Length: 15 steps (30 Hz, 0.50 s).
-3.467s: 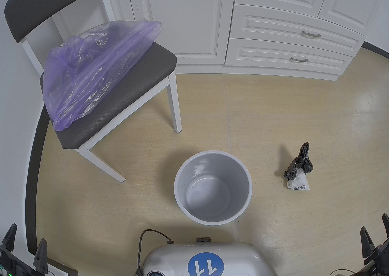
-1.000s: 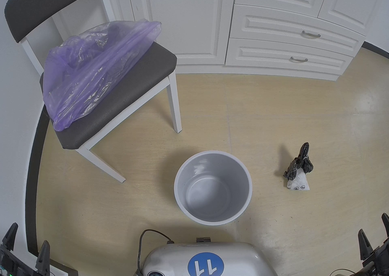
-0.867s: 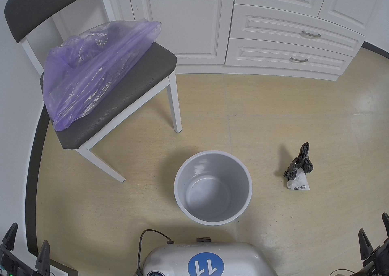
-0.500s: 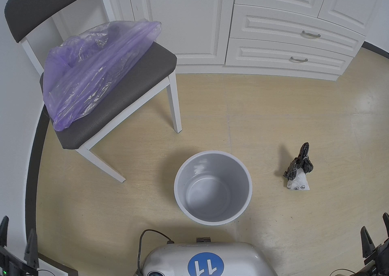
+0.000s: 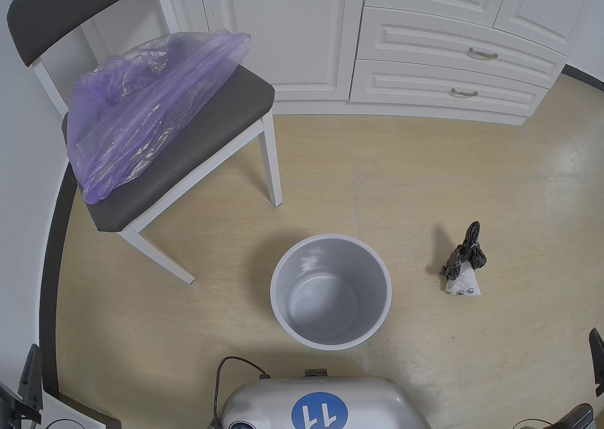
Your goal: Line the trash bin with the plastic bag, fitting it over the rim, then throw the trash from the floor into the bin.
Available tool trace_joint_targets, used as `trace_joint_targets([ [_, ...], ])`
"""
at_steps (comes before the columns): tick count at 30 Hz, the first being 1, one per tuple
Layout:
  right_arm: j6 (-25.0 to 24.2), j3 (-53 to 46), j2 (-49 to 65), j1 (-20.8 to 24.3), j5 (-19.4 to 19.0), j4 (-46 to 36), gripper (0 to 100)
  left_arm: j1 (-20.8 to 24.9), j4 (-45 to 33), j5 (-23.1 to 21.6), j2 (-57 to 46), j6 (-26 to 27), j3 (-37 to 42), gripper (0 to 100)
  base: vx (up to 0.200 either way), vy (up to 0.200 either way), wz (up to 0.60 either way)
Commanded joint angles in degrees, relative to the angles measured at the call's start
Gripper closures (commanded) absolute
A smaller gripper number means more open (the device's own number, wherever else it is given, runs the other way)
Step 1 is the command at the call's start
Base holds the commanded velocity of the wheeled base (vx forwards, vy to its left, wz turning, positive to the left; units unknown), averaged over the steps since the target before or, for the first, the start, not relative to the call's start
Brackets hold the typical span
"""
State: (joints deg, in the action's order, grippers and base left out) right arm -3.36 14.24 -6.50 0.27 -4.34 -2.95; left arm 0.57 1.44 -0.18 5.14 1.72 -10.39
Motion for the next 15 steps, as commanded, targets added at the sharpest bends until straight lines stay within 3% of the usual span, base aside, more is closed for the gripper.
trace_joint_targets([
  [1,-0.50,11.07,-20.13,0.08,-0.85,-5.66,0,-0.40,-1.61,1.15,19.73,0.92,-9.13,0,0.000,0.000,0.00],
  [8,-1.03,16.44,-32.53,-0.18,-0.85,-1.97,0,-0.57,2.17,4.31,35.81,2.32,-13.70,0,0.000,0.000,0.00],
  [13,-2.35,17.14,-40.61,0.61,1.70,8.31,0,-1.98,9.64,4.49,43.20,2.41,-13.96,0,0.000,0.000,0.00],
  [15,-3.05,16.79,-45.09,1.67,4.69,13.85,0,-2.15,12.36,4.58,47.15,2.68,-13.52,0,0.000,0.000,0.00],
])
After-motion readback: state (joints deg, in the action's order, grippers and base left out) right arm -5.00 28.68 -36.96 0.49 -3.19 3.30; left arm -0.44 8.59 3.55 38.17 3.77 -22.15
